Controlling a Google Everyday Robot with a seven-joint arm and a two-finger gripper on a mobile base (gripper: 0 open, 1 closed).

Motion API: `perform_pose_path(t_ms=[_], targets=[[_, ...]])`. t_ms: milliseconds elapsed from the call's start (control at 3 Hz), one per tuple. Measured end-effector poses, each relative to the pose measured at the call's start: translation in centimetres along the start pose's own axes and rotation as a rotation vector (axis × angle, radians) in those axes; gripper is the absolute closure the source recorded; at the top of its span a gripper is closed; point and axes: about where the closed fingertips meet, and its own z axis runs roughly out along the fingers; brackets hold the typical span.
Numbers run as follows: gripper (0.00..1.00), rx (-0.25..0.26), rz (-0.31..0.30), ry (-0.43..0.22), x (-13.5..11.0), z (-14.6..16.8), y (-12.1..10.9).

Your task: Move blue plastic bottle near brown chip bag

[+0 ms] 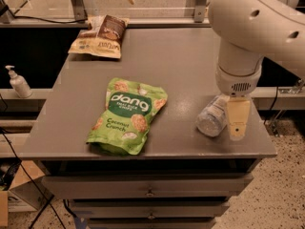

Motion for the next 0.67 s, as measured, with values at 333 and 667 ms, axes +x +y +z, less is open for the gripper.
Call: perform_pose_path(t_ms=[333, 667], targets=[[0.17, -0.019, -0.024, -0.009, 0.00, 1.39, -0.02], [0.41, -0.016, -0.047, -0.034, -0.39, 1.67, -0.20]])
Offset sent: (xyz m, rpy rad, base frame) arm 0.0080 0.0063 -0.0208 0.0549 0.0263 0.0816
